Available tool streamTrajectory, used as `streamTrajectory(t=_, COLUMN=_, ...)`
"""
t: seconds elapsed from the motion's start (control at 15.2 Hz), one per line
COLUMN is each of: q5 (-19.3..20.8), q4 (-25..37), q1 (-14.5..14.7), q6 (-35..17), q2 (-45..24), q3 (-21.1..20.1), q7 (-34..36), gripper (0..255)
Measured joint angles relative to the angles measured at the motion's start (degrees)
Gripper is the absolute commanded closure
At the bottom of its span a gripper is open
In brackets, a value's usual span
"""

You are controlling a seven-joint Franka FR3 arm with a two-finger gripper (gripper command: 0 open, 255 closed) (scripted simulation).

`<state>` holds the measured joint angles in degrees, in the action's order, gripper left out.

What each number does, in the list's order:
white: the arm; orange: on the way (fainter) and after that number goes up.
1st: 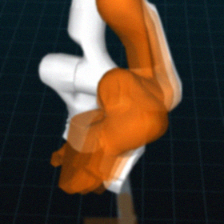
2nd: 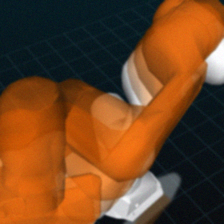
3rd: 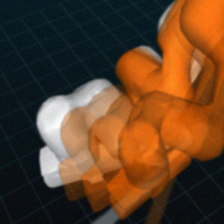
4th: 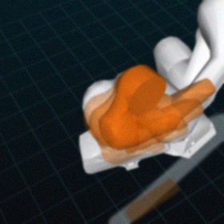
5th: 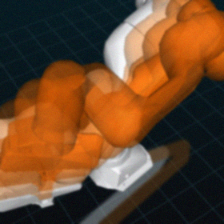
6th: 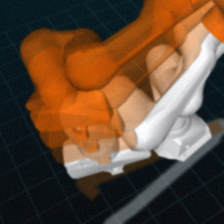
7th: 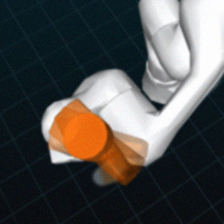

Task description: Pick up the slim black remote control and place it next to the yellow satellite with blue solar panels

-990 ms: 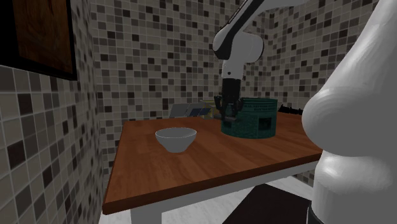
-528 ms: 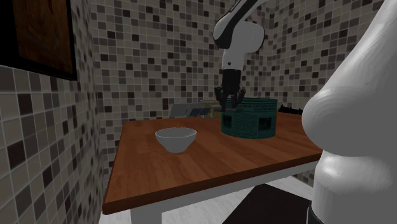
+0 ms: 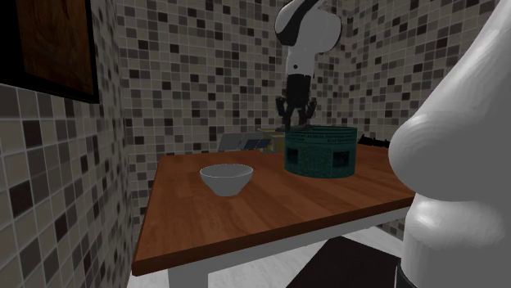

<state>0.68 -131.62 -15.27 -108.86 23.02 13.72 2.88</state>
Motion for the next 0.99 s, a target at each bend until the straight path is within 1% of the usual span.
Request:
streamTrajectory(t=0.33, q5=0.04, q4=3.14, q1=0.05, q6=3.89, q2=0.77, q3=-0.33, q7=0.39, gripper=255)
streamTrajectory(t=0.53, q5=-0.29, q4=5.70, q1=0.32, q6=5.32, q2=-0.35, q3=-0.48, q7=0.63, gripper=255)
streamTrajectory(t=0.99, q5=-3.68, q4=20.42, q1=2.43, q6=5.67, q2=-15.01, q3=-1.02, q7=1.59, gripper=255)
